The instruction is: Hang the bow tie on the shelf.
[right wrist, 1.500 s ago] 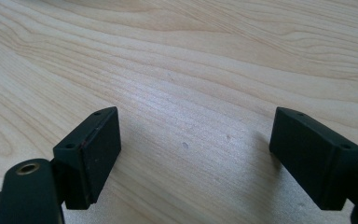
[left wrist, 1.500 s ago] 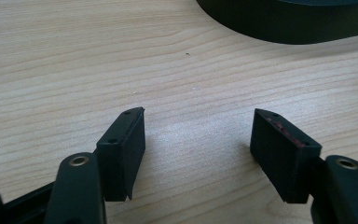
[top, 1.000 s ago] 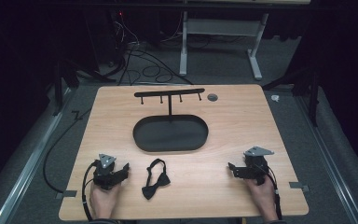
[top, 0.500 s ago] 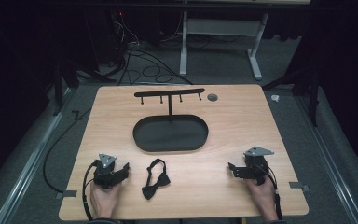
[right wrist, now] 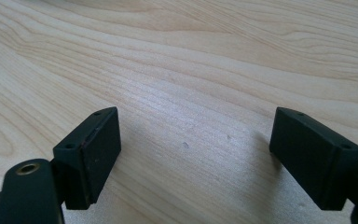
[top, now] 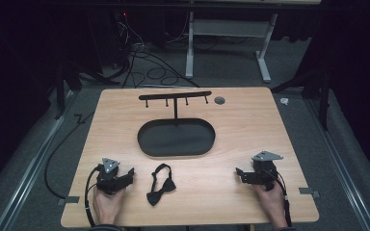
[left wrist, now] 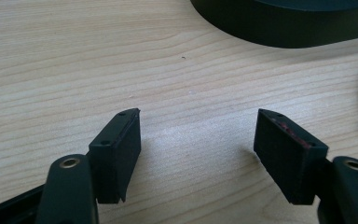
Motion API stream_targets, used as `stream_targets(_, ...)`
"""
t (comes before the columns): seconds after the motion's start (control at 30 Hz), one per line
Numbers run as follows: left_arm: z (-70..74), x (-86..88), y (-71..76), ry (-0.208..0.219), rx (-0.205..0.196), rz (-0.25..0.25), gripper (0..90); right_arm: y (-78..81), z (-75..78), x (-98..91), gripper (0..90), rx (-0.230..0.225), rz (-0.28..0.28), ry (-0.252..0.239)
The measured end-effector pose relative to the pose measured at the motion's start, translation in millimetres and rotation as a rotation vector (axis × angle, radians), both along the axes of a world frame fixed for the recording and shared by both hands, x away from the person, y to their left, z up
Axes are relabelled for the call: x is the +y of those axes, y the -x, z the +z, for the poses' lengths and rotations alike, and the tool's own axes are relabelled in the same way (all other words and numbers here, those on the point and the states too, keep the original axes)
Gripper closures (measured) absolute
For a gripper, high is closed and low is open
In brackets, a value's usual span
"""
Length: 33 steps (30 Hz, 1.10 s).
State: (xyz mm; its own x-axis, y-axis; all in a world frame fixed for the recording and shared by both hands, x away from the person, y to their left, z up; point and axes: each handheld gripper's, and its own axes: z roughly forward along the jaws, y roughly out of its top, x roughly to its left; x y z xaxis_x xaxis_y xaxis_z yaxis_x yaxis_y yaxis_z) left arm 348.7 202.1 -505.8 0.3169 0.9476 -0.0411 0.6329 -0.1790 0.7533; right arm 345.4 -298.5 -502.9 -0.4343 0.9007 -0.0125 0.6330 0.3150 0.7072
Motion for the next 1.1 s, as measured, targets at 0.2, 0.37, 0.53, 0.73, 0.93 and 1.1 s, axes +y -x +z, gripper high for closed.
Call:
stream_targets(0.2, 6.0, -0.2, 2.9, 0.027, -0.010, -0.017, 33.1, 0.0, 0.0, 0.0, 17.6, 0.000, 0.000, 0.000)
stream_targets(0.37, 13.0, -3.2, 6.3, 0.021, -0.025, -0.036, 34.4, 0.0, 0.0, 0.0, 17.6, 0.000, 0.000, 0.000)
stream_targets(0.53, 19.9, -7.7, 8.2, 0.036, -0.029, -0.066, 35.2, 0.0, 0.0, 0.0, 17.6, 0.000, 0.000, 0.000)
stream_targets(0.73, 25.5, -13.6, 9.8, 0.059, -0.031, -0.104, 35.5, 0.0, 0.0, 0.0, 17.6, 0.000, 0.000, 0.000)
stream_targets(0.93, 26.6, -26.7, 10.5, 0.074, 0.003, -0.157, 38.4, 0.1, 0.1, 0.2, 17.6, 0.002, -0.002, -0.002)
stream_targets(1.1, 26.1, -35.0, 10.0, 0.071, 0.025, -0.192, 40.1, 0.1, 0.1, 0.2, 17.7, 0.002, -0.002, -0.002)
